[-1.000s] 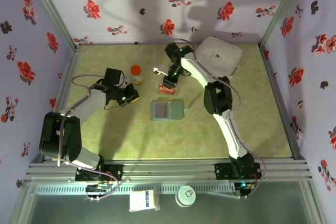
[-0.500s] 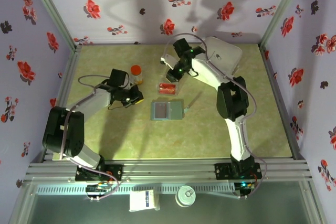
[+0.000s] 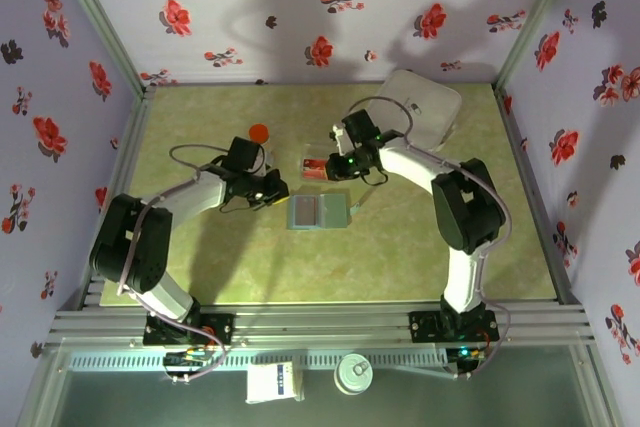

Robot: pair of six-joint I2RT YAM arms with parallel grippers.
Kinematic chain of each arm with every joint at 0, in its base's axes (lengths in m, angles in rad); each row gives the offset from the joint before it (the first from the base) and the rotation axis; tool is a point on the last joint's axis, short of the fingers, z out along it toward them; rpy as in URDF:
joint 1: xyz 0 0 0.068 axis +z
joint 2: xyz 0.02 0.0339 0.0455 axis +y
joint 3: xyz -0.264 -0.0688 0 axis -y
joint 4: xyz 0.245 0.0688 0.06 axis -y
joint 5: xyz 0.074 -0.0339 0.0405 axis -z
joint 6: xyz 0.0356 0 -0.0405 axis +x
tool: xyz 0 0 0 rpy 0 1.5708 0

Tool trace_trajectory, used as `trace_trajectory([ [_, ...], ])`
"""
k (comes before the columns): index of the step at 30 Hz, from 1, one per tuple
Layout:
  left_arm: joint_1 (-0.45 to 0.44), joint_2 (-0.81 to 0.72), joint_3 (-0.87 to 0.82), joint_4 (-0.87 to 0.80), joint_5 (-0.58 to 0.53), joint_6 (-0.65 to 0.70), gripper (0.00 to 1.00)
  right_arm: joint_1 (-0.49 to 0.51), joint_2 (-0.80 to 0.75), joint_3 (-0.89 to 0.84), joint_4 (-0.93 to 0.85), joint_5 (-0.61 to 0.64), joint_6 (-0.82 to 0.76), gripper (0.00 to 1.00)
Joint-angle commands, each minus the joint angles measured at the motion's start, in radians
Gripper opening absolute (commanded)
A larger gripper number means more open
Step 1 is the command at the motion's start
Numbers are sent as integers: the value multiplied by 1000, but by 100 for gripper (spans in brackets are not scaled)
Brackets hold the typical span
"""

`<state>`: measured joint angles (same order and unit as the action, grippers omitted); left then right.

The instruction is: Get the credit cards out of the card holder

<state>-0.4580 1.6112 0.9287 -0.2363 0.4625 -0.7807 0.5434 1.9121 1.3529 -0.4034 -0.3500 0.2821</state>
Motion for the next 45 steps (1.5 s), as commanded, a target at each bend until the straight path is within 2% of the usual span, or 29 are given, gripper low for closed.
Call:
trace_trajectory([
  [1,-22,22,-32,42,-5,-24,0,27,-56,-62,120,27,223,19],
  [5,-38,29,-51,67,-12,-38,0,40,-54,-130,170,68,286,18],
  [15,-41,-2,-89,71,-35,-45,0,29,14,-110,194,156,280,18],
  [28,-43,1,-90,79,-28,-43,0,20,-8,-109,221,169,286,18],
  [32,-45,13,-88,89,-21,-43,0,26,-59,-143,235,124,339,15],
  [37,-46,38,-77,82,-17,-31,0,36,-72,-160,213,9,437,14],
  [40,-45,44,-70,51,-46,-26,0,55,-79,-196,252,-68,479,20],
  [45,-46,54,-70,36,-58,-16,0,96,-104,-239,274,-104,494,29],
])
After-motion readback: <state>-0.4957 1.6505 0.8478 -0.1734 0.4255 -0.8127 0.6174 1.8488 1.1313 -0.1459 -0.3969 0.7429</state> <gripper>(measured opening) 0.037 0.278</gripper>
